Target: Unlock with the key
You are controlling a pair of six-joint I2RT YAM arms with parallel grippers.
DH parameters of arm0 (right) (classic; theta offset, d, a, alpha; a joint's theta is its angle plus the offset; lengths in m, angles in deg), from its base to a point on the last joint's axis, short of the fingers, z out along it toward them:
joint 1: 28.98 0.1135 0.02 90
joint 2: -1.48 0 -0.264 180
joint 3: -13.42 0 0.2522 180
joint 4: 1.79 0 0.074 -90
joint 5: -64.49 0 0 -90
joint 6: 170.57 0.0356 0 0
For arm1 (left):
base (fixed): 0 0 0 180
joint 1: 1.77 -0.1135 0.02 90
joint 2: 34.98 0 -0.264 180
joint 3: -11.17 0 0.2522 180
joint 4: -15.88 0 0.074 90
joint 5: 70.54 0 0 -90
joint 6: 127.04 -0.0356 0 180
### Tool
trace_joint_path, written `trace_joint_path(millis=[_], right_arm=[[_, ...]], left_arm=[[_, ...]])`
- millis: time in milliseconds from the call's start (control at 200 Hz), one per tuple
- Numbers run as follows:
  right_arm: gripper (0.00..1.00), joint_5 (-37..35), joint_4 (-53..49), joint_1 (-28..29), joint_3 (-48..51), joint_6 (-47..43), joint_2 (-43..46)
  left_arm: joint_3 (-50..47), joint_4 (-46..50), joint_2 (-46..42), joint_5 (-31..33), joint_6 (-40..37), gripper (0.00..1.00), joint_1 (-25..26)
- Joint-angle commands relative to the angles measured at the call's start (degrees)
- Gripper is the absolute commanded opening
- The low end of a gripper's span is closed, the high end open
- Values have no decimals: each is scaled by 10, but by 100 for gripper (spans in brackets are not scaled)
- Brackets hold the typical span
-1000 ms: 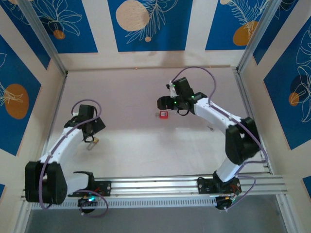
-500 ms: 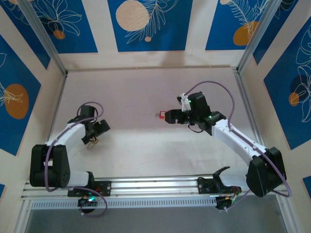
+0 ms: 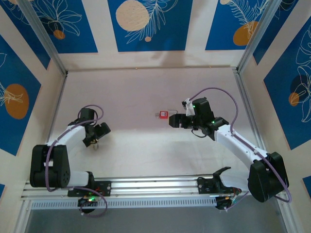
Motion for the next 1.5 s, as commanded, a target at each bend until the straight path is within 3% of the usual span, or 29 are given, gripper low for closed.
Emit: trace_joint_path(millis=[0, 210, 465, 840, 1146, 1496], right_arm=[[76, 11, 8, -4, 4, 2, 11], [75, 19, 11, -8, 2, 2, 10], [74, 29, 20, -13, 6, 3, 15], [73, 35, 26, -29, 28, 6, 45], [73, 39, 31, -35, 31, 12, 48], [73, 30, 33, -34, 35, 19, 43]], left_arm=[[-15, 7, -27, -28, 9, 93, -2], [-1, 61, -37, 71, 7, 85, -1], [53, 102, 46, 72, 5, 73, -1], [50, 91, 80, 76, -8, 39, 0], [65, 101, 60, 73, -43, 28, 6], [99, 115, 46, 103, -61, 29, 81]])
